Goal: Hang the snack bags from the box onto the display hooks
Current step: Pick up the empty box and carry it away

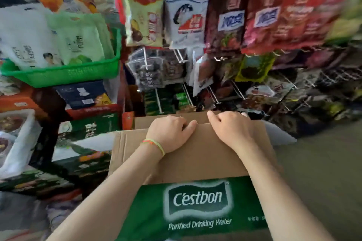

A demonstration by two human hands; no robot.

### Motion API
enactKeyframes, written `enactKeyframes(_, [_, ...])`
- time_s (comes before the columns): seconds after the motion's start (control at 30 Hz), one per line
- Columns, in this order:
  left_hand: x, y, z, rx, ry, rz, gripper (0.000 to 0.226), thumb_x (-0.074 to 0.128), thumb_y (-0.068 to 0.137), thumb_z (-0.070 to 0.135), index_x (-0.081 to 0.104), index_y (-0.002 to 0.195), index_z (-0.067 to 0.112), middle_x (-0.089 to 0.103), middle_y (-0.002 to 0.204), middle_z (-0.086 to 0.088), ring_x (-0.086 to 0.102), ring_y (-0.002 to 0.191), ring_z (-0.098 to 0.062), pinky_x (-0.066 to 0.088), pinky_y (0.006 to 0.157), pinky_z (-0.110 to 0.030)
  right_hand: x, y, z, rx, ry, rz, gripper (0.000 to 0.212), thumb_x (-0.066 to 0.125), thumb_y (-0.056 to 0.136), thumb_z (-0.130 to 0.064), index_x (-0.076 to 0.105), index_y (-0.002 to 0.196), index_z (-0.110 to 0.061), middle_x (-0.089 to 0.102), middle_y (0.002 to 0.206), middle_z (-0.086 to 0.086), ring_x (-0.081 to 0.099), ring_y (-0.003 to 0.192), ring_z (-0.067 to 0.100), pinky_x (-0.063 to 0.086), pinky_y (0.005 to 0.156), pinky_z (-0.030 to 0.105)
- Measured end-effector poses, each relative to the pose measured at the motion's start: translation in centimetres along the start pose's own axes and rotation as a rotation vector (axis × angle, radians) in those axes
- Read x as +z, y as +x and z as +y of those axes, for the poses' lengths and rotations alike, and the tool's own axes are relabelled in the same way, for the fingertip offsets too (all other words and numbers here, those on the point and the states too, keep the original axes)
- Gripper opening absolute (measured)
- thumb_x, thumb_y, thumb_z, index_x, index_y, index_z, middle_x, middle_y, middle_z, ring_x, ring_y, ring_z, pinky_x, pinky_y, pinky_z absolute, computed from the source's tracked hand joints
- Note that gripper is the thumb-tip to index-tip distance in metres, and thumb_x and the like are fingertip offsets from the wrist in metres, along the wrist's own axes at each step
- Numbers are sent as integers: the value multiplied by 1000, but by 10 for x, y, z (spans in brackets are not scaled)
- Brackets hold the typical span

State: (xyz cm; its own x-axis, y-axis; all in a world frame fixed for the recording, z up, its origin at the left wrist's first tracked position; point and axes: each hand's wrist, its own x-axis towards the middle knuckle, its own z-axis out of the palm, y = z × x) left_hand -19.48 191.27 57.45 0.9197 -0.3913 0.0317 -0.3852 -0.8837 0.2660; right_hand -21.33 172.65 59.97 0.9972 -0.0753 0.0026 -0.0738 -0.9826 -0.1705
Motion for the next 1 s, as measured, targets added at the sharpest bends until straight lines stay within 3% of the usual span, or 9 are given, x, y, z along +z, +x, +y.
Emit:
enactKeyframes(0.13, [33,59,144,70,-69,-117,54,30,100,61,57,76,21,70,96,-9,66,93,-32,47,71,-36,-25,-18,145,60,32,21,56,29,105,-45,68,83,-13,70,87,5,64,89,28,37,96,40])
enactKeyframes(0.23, [51,94,257,157,23,-190,52,30,102,58,66,105,20,68,113,-11,63,107,-32,44,75,-35,-52,-44,253,73,73,-99,47,41,99,-58,63,114,-19,66,119,4,58,111,29,35,97,40])
enactKeyframes(0.3, [59,112,324,252,112,-192,46,30,104,52,61,125,24,65,122,-9,61,112,-30,47,81,-37,-70,-58,318,123,120,-211,76,55,80,-75,51,135,-23,54,138,2,48,125,29,35,103,39])
enactKeyframes(0.33, [65,121,354,277,119,-181,46,30,104,52,60,124,23,65,122,-9,61,112,-30,48,83,-39,-75,-63,347,130,106,-231,93,60,69,-82,47,138,-23,50,140,2,45,128,28,33,106,40])
enactKeyframes(0.43, [85,148,432,330,113,-155,49,32,102,56,63,110,19,68,115,-9,64,107,-31,48,81,-39,-79,-66,418,139,33,-238,123,60,46,-93,39,141,-17,46,141,6,40,132,28,27,114,42])
enactKeyframes(0.57, [121,199,516,402,0,-194,39,36,101,56,49,86,22,70,106,-9,65,100,-29,38,69,-34,-84,-59,512,227,-8,-201,116,62,43,-93,47,126,-14,51,125,6,45,118,28,32,104,41])
enactKeyframes(0.7, [170,261,582,544,-126,-255,25,54,95,44,60,97,20,71,97,-4,66,93,-28,44,75,-34,-84,-41,612,324,-60,-206,111,63,45,-92,50,121,-12,53,122,7,45,114,29,33,100,41])
enactKeyframes(0.83, [219,347,650,598,-252,-401,11,61,88,36,63,85,25,65,81,5,65,86,-25,50,81,-36,-87,-2,707,390,-127,-216,110,64,50,-89,48,126,-10,48,127,8,41,117,29,31,101,41])
enactKeyframes(1.0, [264,439,747,681,-265,-555,12,63,92,38,64,86,28,61,83,8,61,85,-19,50,78,-36,-99,32,818,513,-165,-225,108,64,55,-86,49,128,-9,48,128,9,42,119,29,30,105,43])
